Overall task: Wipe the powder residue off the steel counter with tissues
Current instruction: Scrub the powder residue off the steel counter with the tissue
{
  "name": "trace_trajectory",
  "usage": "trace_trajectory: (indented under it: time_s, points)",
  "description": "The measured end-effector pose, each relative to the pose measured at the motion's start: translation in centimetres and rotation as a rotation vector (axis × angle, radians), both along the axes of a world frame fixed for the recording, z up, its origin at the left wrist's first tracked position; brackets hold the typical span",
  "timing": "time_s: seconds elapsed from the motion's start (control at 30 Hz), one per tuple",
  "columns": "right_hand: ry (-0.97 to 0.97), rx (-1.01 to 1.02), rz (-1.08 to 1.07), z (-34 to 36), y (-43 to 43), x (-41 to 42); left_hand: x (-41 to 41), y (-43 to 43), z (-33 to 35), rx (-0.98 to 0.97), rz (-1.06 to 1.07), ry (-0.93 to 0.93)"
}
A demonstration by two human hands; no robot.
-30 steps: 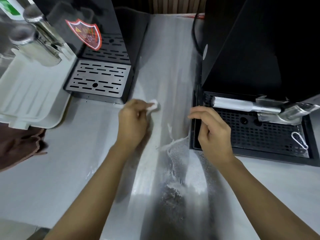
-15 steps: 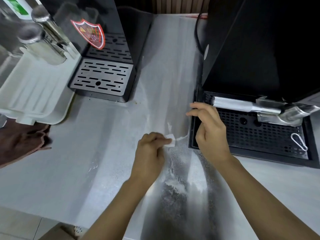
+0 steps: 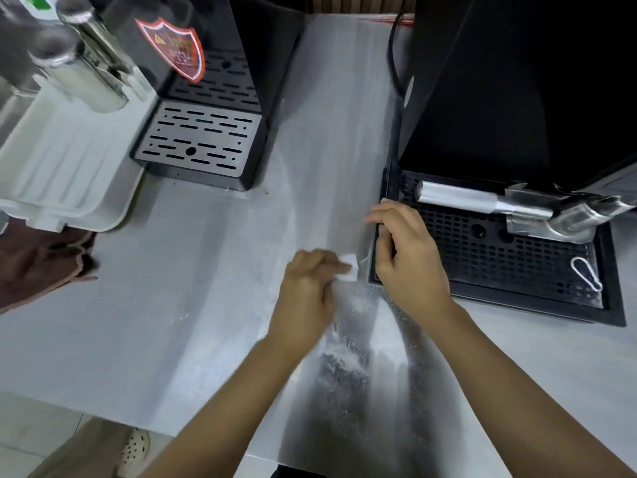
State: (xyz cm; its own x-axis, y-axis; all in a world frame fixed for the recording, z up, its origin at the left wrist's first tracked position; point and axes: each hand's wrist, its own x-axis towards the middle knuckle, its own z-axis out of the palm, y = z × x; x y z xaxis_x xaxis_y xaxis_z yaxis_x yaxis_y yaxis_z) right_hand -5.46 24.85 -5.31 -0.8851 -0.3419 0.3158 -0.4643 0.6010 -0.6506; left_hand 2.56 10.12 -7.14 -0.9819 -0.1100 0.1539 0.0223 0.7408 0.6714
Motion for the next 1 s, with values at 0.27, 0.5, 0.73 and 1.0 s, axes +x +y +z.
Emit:
trace_trajectory:
  time_s: [0.27,0.5,0.73,1.0]
  points:
    - [0.039,0.026,0.018,-0.2,-0.1,0.0,-3.8,-4.7,2.3,0.154,0.318,-0.013]
    - [0.077,0.000,0.048,-0.4,0.0,0.1,-1.3,-3.1,0.6,-0.035,0.191,-0.005]
    - [0.072,-0.051,0.045,-0.9,0.1,0.1,4.8,0.8,1.7,0.260,0.175,-0.168]
    - [0.060,-0.089,0.074,-0.9,0.2,0.0,-3.3,-7.9,1.4,-0.006,0.432,-0.087]
